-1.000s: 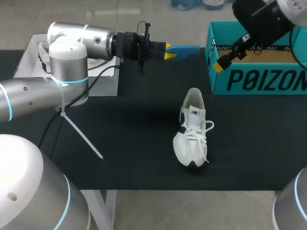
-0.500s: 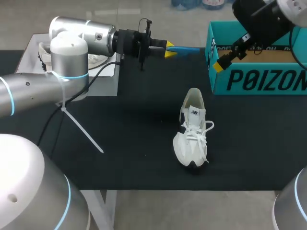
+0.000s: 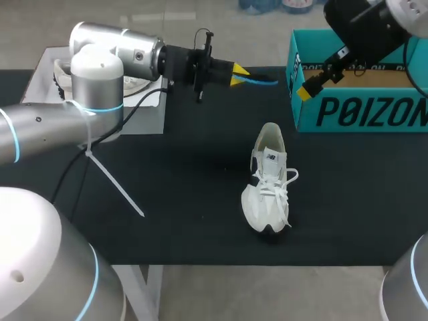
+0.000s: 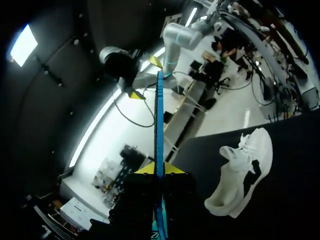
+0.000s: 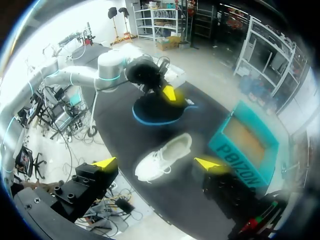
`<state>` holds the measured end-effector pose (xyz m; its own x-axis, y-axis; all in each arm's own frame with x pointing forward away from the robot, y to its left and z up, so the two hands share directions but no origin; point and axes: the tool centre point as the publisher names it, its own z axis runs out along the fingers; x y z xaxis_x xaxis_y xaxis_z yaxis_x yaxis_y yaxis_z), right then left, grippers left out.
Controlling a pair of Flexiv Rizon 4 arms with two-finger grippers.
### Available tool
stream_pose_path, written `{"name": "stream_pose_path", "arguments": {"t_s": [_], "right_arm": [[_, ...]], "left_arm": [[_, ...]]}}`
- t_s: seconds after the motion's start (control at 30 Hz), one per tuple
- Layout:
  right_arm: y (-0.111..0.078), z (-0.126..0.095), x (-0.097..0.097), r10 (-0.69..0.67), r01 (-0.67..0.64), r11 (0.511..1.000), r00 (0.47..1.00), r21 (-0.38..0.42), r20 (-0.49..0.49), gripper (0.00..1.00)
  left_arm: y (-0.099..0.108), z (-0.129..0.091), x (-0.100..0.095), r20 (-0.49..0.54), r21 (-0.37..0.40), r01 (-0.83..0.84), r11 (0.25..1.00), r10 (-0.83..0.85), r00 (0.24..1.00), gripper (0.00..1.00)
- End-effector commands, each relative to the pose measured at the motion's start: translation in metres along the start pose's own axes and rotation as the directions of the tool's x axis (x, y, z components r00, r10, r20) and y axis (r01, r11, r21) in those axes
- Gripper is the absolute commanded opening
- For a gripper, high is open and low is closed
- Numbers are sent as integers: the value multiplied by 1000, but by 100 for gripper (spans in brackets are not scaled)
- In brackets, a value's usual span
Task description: Take the shoe out of the shoebox, open the shoe tongue, remove and reinsert the insole, then place the shoe into the shoebox
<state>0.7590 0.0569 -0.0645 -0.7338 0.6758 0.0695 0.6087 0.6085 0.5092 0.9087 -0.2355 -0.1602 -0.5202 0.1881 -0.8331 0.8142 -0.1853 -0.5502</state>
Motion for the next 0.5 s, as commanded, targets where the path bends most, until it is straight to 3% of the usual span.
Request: {"name": "stream_pose_path", "arguments": {"t_s": [0.03, 0.17, 0.37, 0.43, 0.5], "right_arm": [[1, 2, 0, 2, -2, 1000, 1000, 2, 1, 100], [1, 2, 0, 2, -2, 1000, 1000, 2, 1, 100], [1, 2, 0, 2, -2, 1000, 1000, 2, 1, 100], [1, 2, 0, 2, -2, 1000, 1000, 2, 1, 100], [1, 2, 0, 2, -2, 1000, 1000, 2, 1, 100]], "left_arm": [[-10, -2, 12, -21, -20, -269, 963, 269, 963, 0], [-11, -7, 13, -7, -47, -367, 929, 367, 930, 0], [-7, -6, 14, -85, -64, -456, 888, 451, 889, 0], [-3, -5, 17, -67, -149, -388, 910, 382, 922, 0], [2, -3, 20, -27, -115, -308, 944, 307, 951, 0]]}}
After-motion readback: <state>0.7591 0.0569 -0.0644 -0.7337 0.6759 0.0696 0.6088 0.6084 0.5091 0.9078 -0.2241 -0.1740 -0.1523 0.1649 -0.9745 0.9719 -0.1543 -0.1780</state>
